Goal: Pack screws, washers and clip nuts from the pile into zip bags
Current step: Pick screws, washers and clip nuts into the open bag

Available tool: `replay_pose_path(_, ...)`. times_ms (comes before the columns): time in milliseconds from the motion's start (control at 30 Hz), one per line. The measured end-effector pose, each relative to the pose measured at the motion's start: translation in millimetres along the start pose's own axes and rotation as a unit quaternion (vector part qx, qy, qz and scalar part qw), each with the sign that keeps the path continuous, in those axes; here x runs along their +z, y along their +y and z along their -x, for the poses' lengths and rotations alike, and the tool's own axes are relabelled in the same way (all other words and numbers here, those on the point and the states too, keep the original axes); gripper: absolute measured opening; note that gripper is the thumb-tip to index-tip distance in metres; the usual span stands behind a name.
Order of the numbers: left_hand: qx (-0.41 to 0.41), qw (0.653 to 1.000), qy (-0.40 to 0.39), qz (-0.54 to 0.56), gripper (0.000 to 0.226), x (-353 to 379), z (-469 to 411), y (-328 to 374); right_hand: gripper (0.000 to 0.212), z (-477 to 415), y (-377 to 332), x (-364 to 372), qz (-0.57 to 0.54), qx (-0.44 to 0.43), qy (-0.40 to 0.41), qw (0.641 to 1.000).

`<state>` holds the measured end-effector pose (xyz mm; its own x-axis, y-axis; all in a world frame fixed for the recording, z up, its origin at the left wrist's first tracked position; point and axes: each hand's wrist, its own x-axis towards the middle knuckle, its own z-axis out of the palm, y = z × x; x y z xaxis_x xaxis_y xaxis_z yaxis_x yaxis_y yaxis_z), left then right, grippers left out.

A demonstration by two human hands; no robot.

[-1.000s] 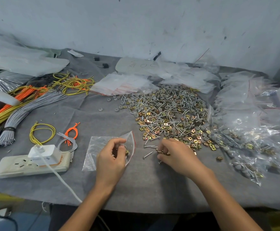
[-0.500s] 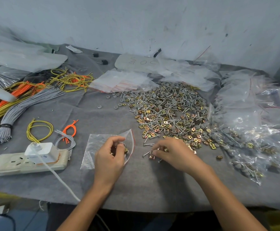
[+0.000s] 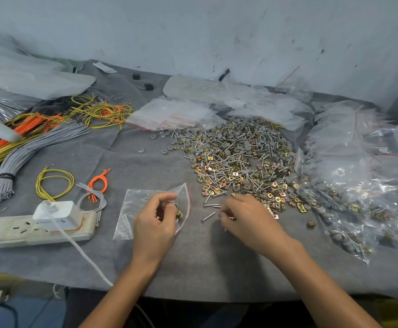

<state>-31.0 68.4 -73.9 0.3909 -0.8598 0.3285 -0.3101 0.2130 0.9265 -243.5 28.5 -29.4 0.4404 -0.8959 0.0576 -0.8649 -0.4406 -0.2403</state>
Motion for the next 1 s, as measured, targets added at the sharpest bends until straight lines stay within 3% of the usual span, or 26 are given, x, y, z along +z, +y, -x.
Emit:
replay_pose_path(100,-0.002,1.0,0.001,0.0,0.017,0,0,-1,0.01,26,31,-23,-0.023,0.075,0.056,0.995)
replay_pose_path(200,0.002,1.0,0.001,-0.002,0.017,0,-1,-2,0.004,66,79,-41,0.026,0.165,0.104,0.98)
replay_pose_path(300,0.001,1.0,0.003,-0.001,0.017,0,0,-2,0.008,86,103,-43,0.093,0.225,0.007,0.97)
replay_pose_path(367,0.001,1.0,0.002,0.001,0.017,0,0,-2,0.011,87,104,-38,0.086,0.219,-0.021,0.972)
replay_pose_path(467,0.0,1.0,0.004,0.002,0.017,1,0,-1,0.008,77,81,-31,0.02,0.164,0.019,0.986)
replay_pose_path(600,-0.001,1.0,0.002,0.002,0.017,0,0,-1,0.01,64,42,-14,-0.065,0.105,0.001,0.992)
replay_pose_path(733,-0.005,1.0,0.0,0.001,0.018,0,-1,-4,0.022,57,33,-1,-0.045,0.101,-0.025,0.994)
replay_pose_path(1000,-0.008,1.0,-0.002,0.005,0.017,0,-1,-3,0.021,48,32,9,0.01,0.081,0.031,0.996)
